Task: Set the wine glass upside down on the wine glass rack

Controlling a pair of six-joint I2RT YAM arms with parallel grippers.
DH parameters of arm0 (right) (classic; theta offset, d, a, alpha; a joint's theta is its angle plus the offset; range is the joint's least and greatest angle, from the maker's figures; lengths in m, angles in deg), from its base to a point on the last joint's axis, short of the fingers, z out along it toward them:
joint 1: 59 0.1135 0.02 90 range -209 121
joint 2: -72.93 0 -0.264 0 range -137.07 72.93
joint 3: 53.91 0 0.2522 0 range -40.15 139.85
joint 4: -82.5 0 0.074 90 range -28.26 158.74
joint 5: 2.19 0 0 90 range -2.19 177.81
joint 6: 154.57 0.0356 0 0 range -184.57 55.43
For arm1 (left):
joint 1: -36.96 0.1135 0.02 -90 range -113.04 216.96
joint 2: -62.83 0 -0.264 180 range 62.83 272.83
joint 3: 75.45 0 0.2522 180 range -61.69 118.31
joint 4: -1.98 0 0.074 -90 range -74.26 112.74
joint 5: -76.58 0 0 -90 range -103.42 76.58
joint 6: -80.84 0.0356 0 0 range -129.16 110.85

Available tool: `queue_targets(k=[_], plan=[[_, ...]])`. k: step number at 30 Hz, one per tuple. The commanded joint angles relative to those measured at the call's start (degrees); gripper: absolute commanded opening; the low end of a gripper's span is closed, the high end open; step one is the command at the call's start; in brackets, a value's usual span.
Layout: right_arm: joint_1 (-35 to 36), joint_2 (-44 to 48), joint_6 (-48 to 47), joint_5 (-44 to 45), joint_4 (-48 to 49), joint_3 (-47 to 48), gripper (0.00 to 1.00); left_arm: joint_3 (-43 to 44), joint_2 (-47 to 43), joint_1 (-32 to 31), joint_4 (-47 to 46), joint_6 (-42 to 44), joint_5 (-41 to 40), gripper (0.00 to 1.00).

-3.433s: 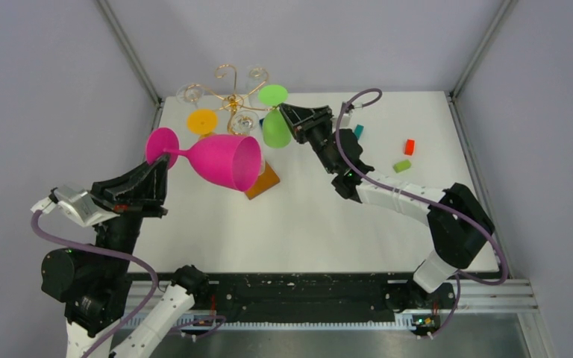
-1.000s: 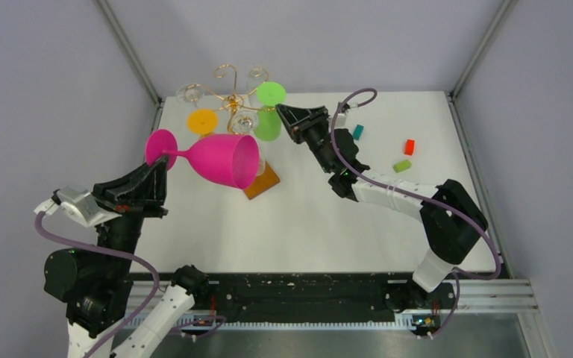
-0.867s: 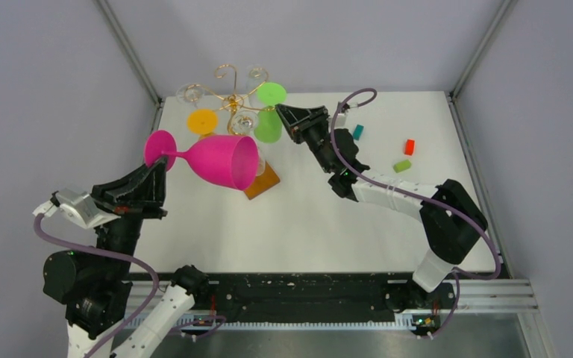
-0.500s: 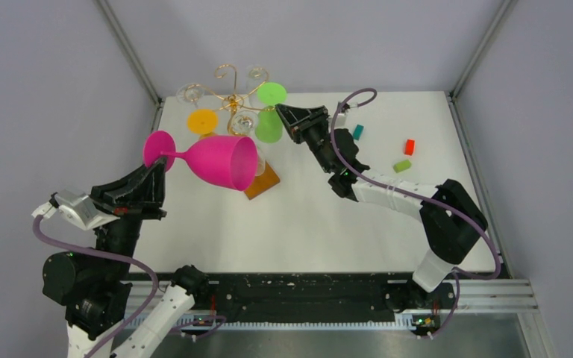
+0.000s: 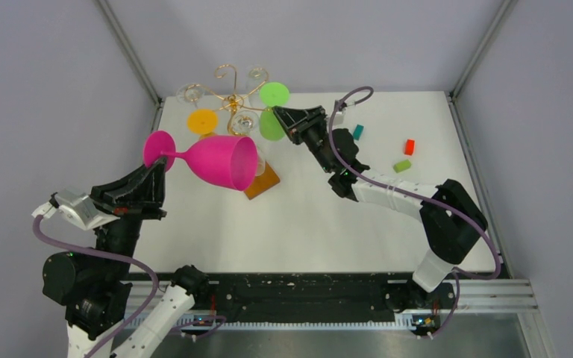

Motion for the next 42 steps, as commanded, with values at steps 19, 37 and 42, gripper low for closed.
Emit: queue_targets(k=[19,37,42], plan=[[0.5,-2.1,-2.7,-5.1,0.9,5.5,0.23,0.0,-0.3,0.2,-1.6,0.4,-0.7,0.0],[0.6,-3.9,-1.7,-4.2,-0.1,5.8,0.23,0.2,-0.7,0.2,-1.3,0.9,-1.2,0.0],[0.6,-4.1,-1.9,-4.2,-0.2,5.9,0.22,0.3,-0.8,0.2,-1.1,1.0,-1.3,0.0]])
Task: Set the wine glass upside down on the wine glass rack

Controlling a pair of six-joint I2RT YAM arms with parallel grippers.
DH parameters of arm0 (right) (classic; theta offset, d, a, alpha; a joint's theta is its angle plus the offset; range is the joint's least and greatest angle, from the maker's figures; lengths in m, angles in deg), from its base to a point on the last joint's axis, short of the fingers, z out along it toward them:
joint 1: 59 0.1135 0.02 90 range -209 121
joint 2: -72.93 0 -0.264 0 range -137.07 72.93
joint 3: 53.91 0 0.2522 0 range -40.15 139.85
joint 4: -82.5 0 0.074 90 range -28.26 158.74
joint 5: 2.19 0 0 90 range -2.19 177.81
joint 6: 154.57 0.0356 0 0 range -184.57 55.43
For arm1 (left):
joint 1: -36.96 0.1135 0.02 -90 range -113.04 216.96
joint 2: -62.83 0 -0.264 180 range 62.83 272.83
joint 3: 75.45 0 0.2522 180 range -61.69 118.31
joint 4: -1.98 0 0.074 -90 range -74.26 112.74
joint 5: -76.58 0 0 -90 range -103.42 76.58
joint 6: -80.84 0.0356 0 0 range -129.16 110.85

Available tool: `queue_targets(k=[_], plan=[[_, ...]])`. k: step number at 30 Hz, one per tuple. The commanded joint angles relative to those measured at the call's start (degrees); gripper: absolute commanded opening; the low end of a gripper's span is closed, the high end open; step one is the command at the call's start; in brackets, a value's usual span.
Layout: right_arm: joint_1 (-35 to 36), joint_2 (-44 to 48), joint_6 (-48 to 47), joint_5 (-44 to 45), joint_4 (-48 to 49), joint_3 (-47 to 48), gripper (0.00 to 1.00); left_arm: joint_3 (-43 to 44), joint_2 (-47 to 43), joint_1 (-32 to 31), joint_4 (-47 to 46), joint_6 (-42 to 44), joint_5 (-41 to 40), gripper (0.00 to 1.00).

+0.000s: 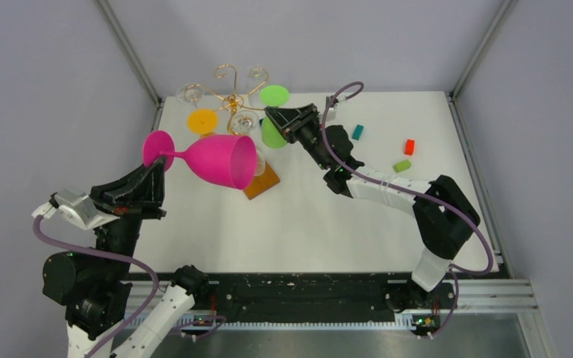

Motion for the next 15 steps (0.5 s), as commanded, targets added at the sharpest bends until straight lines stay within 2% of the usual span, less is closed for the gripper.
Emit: queue_targets(k=[1,15], plan=[[0.3,-1.0,-0.5,0.4,-0.1,2.4,0.22,0.3,-0.8,0.1,-1.2,0.5,-0.9,0.0],[-0.5,0.5,-1.3,4.7,-3.2,1.8,0.22,0.4,-0.9,0.1,-1.1,0.9,-1.1,0.0]])
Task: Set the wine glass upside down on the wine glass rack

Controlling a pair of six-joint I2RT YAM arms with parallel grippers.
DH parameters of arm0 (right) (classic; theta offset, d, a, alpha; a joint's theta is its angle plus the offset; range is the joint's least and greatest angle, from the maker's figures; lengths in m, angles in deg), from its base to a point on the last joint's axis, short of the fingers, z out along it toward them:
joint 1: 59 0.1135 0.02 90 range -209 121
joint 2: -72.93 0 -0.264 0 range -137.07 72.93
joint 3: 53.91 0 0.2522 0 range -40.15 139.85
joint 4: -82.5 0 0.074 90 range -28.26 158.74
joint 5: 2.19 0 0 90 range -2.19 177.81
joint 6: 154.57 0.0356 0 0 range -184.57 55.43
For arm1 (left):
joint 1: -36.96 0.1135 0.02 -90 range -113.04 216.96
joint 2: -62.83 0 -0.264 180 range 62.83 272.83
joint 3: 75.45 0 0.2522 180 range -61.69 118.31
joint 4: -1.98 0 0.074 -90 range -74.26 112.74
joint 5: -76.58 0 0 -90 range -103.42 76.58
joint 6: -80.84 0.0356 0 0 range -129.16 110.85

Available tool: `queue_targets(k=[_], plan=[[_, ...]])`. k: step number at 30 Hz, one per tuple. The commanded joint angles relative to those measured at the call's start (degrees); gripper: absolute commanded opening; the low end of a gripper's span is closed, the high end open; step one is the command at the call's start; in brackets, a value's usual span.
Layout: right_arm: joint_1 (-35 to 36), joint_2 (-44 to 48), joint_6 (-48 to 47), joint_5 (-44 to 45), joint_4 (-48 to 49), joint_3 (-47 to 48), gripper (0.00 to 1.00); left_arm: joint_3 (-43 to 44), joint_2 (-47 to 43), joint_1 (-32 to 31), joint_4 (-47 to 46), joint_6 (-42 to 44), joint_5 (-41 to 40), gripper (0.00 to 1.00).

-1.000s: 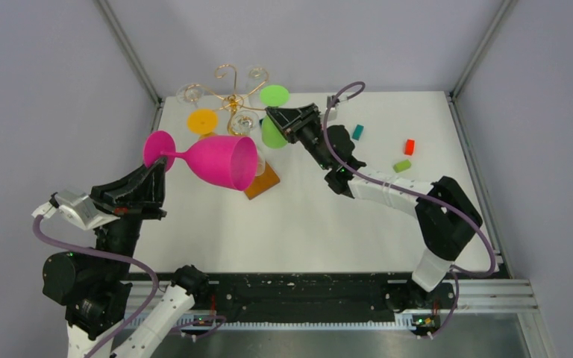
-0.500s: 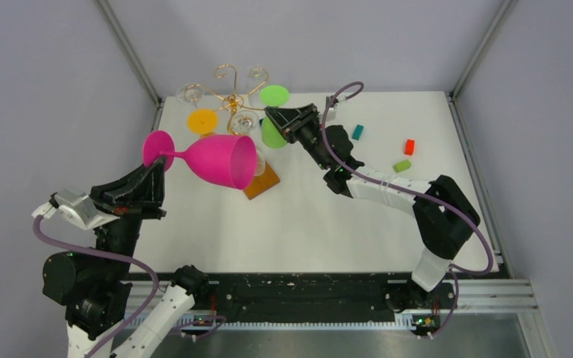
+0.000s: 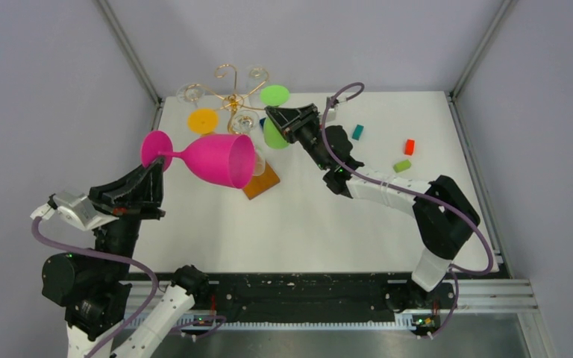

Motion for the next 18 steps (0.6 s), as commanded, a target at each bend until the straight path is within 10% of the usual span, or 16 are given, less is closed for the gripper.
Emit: queue_targets(k=[1,18], plan=[[-0.6,0.6,-1.3,3.3,-3.0,1.7,0.22,0.4,-0.7,0.2,-1.2,0.6,-0.5,0.0],[-1.2,2.3,-1.6,5.8,-3.1,0.0,0.22,0.3,-1.0,0.1,-1.0,0.8,-0.8,0.0]])
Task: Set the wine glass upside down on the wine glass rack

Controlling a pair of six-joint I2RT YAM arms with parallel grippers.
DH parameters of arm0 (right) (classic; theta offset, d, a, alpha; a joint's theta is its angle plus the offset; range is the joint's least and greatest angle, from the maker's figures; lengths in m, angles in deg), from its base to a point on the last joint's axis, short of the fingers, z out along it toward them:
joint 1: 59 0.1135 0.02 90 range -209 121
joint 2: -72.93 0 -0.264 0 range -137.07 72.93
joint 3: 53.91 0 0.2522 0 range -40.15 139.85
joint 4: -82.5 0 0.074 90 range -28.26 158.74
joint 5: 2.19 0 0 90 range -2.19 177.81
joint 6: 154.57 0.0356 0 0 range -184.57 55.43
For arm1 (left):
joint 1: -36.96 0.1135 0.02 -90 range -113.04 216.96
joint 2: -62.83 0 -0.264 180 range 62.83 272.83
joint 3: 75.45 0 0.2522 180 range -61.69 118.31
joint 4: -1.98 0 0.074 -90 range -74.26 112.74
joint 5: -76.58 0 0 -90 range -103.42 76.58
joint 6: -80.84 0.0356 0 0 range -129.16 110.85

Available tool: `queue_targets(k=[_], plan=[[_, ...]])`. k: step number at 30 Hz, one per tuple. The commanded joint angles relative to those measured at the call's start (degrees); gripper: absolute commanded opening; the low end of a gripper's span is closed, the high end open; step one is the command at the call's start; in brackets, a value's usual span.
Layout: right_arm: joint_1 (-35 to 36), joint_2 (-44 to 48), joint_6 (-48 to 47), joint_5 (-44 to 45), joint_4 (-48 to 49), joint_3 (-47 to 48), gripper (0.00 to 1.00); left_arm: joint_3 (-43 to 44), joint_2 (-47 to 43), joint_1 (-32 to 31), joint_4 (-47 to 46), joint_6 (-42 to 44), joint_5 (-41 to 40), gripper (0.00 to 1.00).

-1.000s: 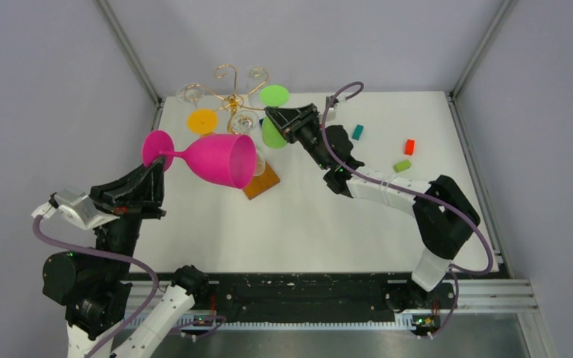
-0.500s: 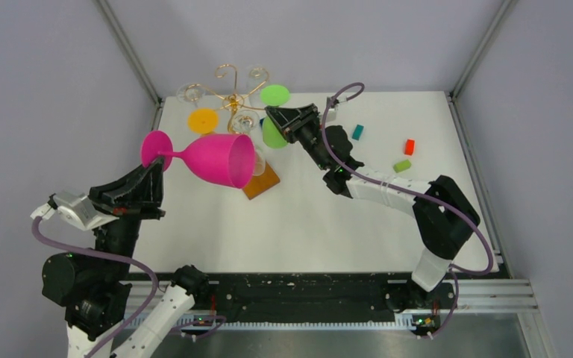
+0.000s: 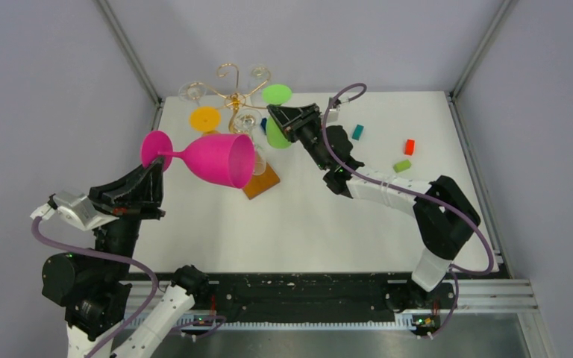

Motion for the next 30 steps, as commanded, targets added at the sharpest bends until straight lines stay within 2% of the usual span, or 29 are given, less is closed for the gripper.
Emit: queue_targets(k=[1,14,30], plan=[[-1.1,2.1,-1.6,3.6,-2.9,0.0,0.22,0.3,-0.9,0.2,-1.0,0.9,-0.6,0.0],[-1.0,1.9,-3.5,0.8,-2.9,1.2,0.24,0.1,-0.9,0.2,-1.1,0.5,-0.6,0.0],[-0.4,3.3,-7.4,2.6,-3.1,1.9,0.28,0.2,-1.0,0.1,-1.1,0.5,-0.5,0.0]])
